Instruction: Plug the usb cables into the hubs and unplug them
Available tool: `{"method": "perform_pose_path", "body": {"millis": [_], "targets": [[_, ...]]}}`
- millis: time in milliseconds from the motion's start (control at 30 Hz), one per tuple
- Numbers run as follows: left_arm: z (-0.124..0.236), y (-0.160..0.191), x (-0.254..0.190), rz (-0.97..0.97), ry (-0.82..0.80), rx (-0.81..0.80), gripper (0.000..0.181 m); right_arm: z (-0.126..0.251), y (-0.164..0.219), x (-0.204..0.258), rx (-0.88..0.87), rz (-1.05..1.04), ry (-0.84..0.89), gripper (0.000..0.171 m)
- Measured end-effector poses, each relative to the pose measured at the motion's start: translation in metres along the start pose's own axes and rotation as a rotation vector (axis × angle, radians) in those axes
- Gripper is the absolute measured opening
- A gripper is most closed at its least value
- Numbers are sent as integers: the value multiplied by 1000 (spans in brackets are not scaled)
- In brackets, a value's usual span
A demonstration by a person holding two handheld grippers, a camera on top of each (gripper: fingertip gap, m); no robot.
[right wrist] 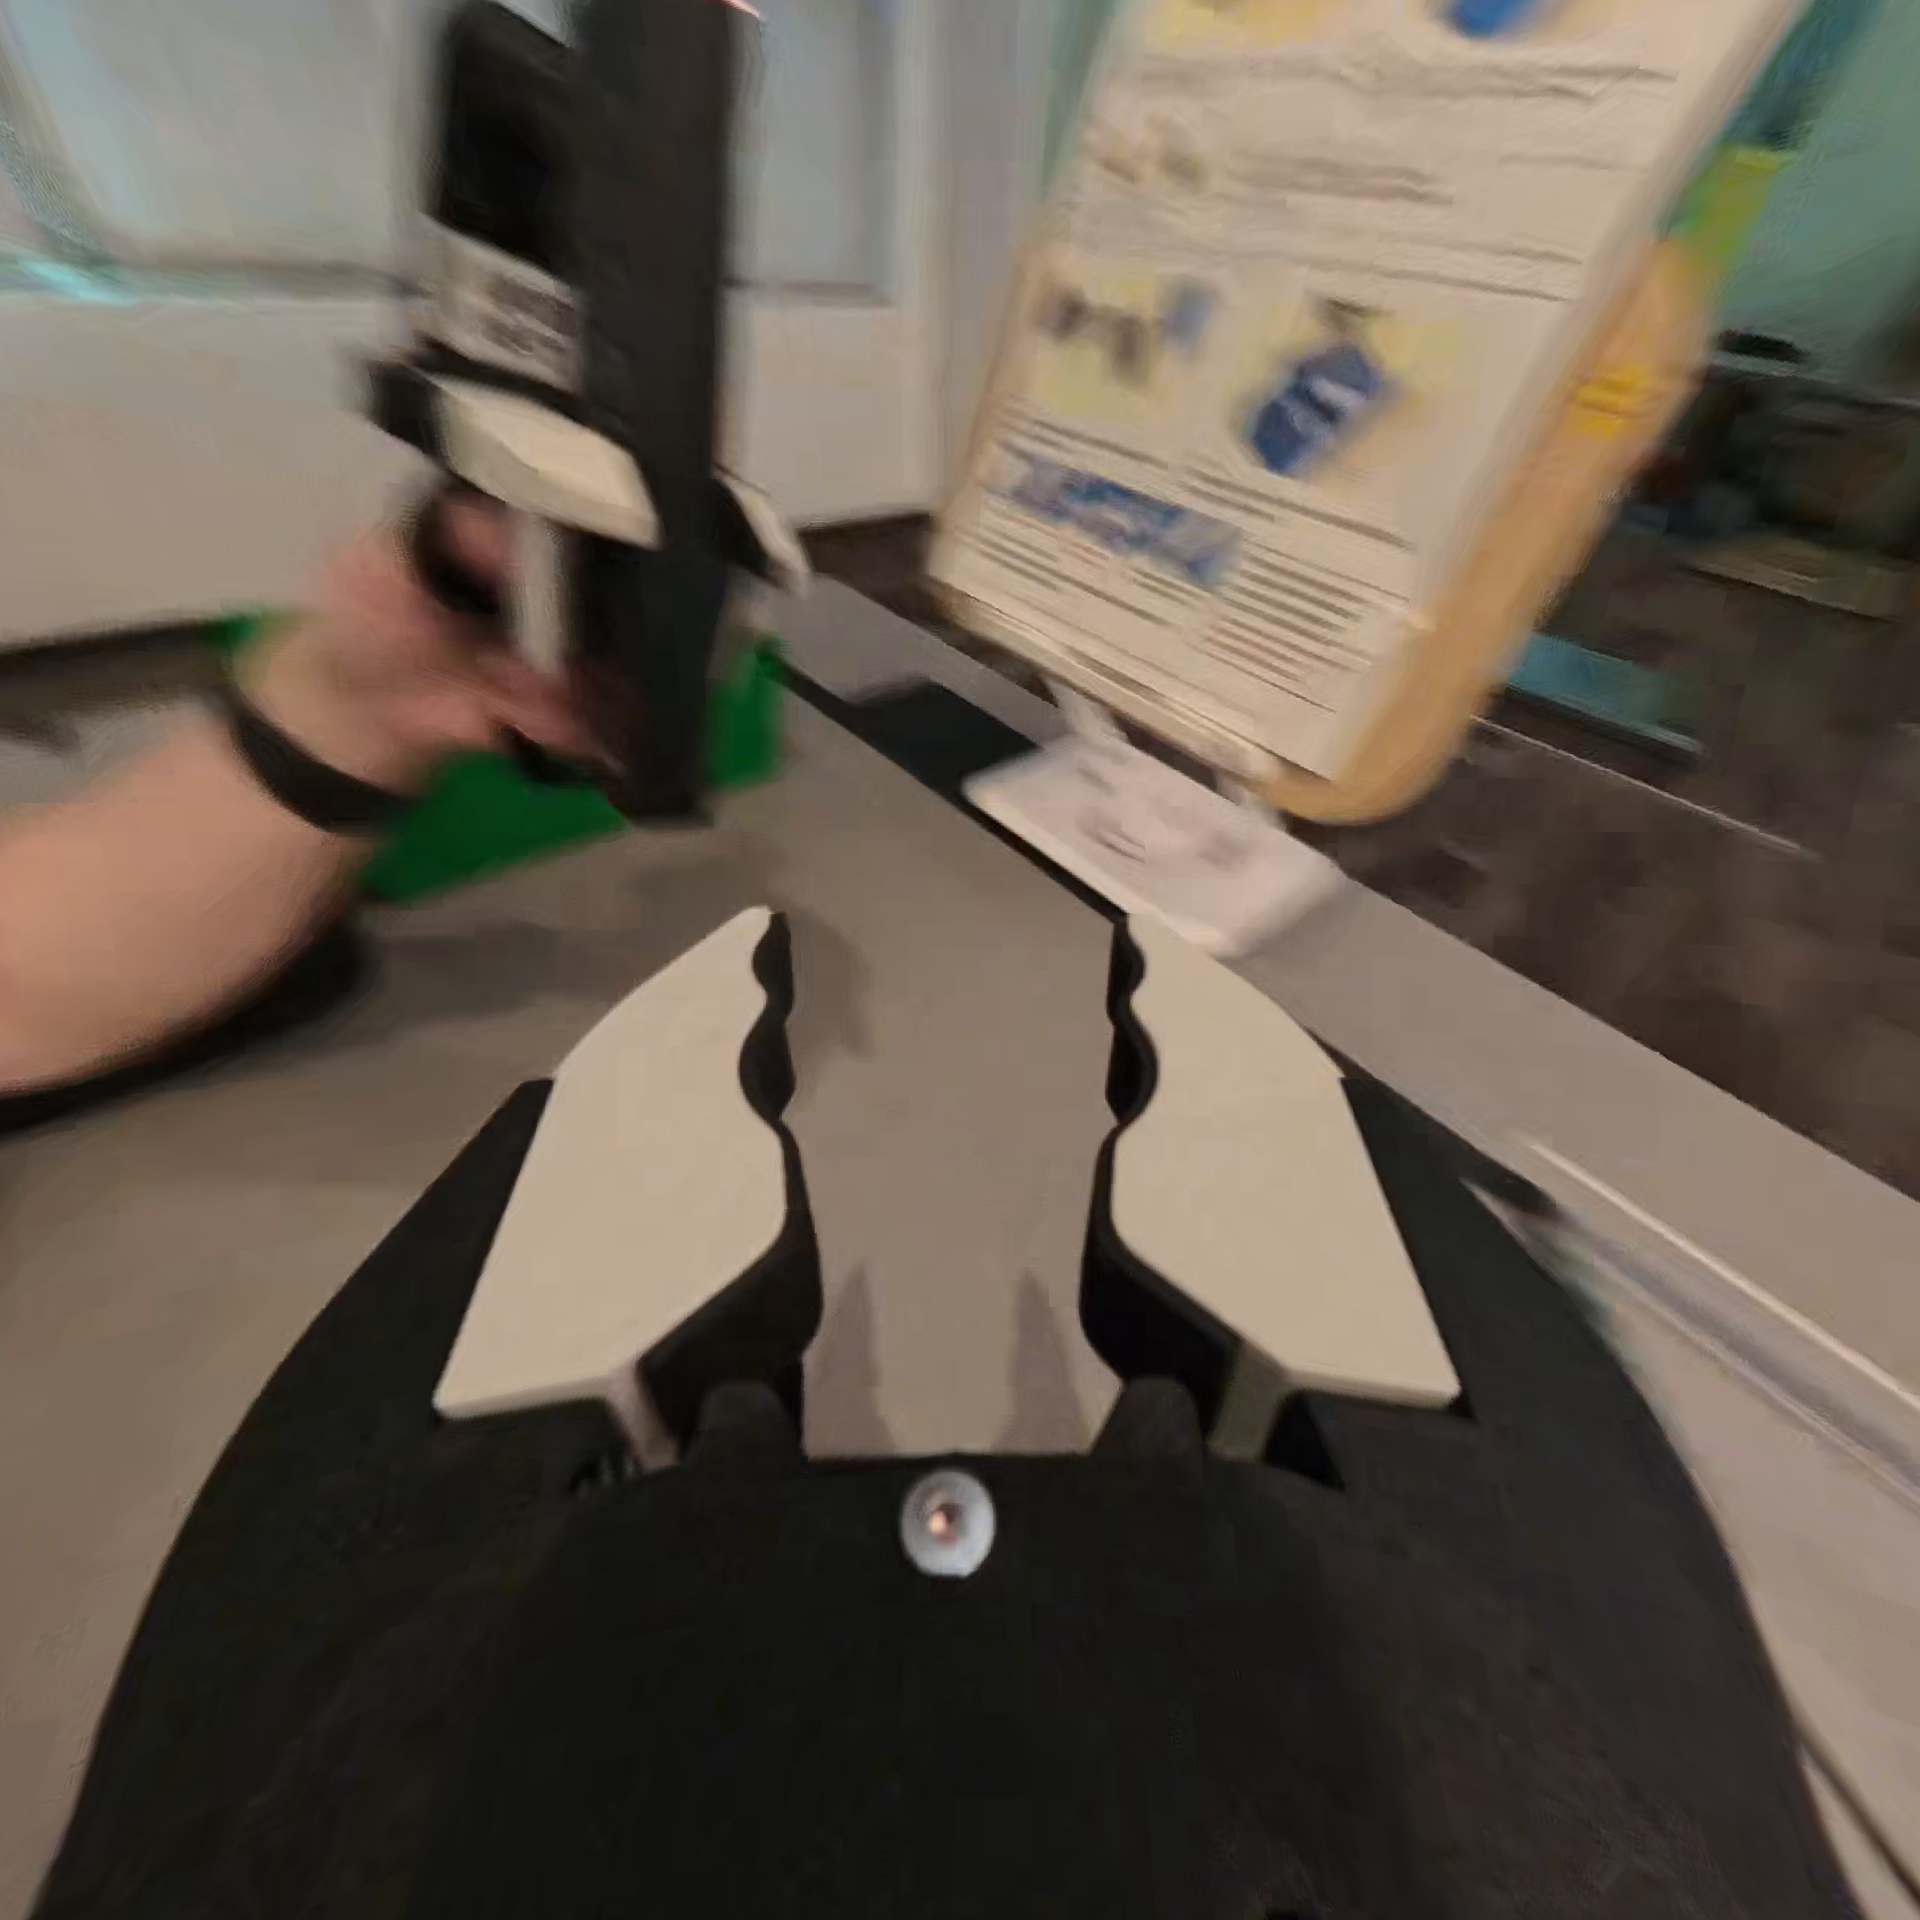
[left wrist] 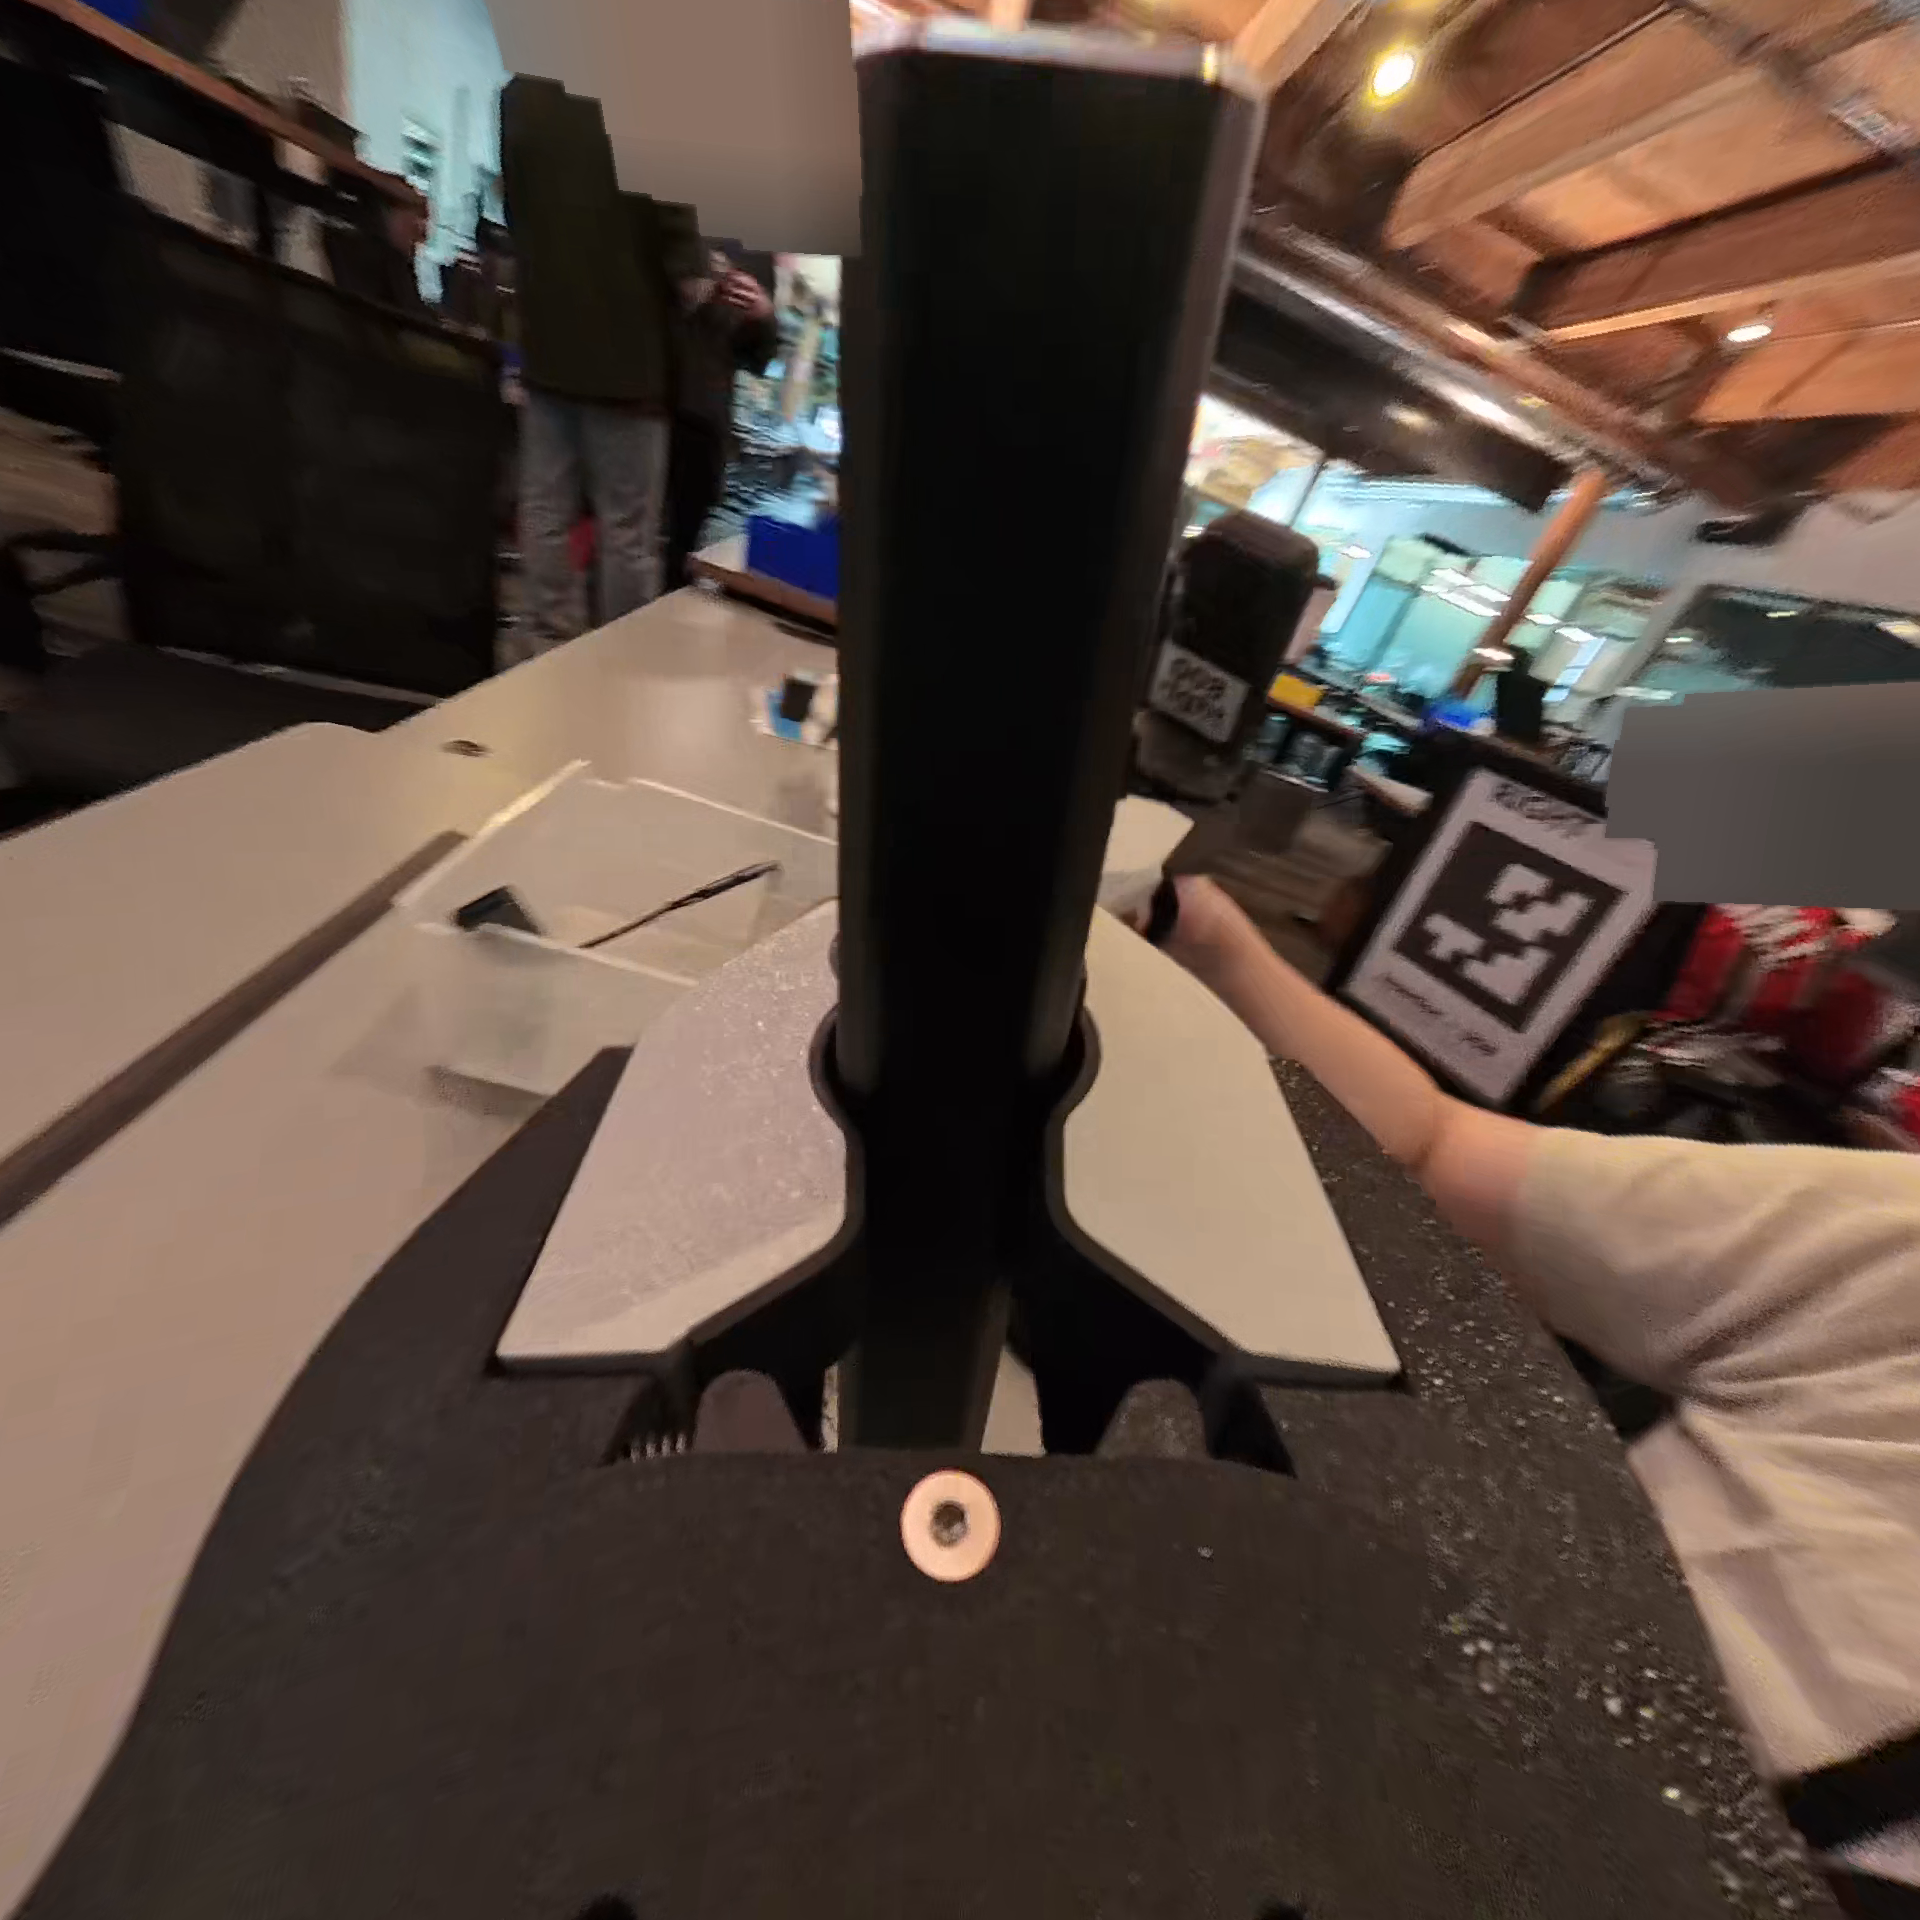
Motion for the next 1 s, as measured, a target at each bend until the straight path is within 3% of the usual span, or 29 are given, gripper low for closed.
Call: {"method": "perform_pose_path", "body": {"millis": [100,133,200,300,367,433,567,600,633,700,767,800,867,1000], "targets": [[-15,13,-12,34,88,60,31,-59,7,58,23,-28,-210,79],[-18,18,-13,25,82,81,31,-76,13,70,46,-23,-264,76],[-23,24,-13,14,68,108,31,-96,18,90,38,-50,-398,37],[-21,26,-18,7,113,145,38,-104,20,100,-28,-143,-514,28],[-16,23,-23,32,160,155,52,-103,27,99,-35,-162,-505,29],[-10,22,-18,19,146,157,34,-100,33,99,-8,-150,-496,28],[-11,16,-15,55,126,103,31,-95,32,104,-13,-188,-540,28],[-13,15,-16,70,138,89,31,-96,26,103,-55,-216,-540,32],[-15,17,-18,84,157,100,31,-98,18,100,-98,-258,-517,48],[-17,19,-14,71,123,98,31,-99,13,101,-100,-263,-516,28],[-17,20,-14,65,130,101,33,-102,15,101,-91,-253,-482,28],[-17,20,-18,96,165,108,36,-100,15,102,-102,-237,-478,28],[-16,21,-27,145,224,142,70,-91,12,100,-126,-212,-453,28],[9,1,-16,59,98,87,63,-48,-13,55,-131,-147,-309,28]]}}
Point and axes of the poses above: each gripper's, where its closed fingertips meet, z back along the fingers, y out of its underside, x = y × z across the jaws, the point moved 2 cm from there along z, back along the fingers, and after that the axes turned 1 degree about -z, right-handed, at the moved point
